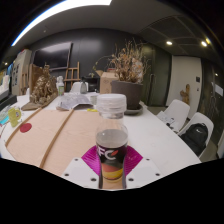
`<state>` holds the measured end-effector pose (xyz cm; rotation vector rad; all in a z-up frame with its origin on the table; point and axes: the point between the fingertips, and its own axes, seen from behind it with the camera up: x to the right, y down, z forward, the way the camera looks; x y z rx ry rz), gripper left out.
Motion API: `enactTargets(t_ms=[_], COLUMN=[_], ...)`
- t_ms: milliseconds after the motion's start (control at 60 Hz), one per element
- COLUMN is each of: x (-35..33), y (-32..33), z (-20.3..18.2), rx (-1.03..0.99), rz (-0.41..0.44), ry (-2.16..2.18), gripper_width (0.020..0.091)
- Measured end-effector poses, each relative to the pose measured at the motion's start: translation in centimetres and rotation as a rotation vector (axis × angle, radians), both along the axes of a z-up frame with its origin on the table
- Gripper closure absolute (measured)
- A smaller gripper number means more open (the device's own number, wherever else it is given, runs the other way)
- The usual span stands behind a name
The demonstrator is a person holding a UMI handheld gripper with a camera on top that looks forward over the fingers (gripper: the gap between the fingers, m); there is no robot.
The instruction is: Pour water
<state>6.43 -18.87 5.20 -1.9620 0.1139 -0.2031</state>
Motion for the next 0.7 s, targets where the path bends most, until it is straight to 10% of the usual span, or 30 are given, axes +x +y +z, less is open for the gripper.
enactTargets(t_ms=[383, 700], x=[-5.7, -25.5], y=[5.4, 14.2], z=[11.0, 22.4], rx=[0.045, 0.138], rz=[-0.022, 0.117], ry=[-0.329, -0.912], gripper_width=[0.0848, 0.0847])
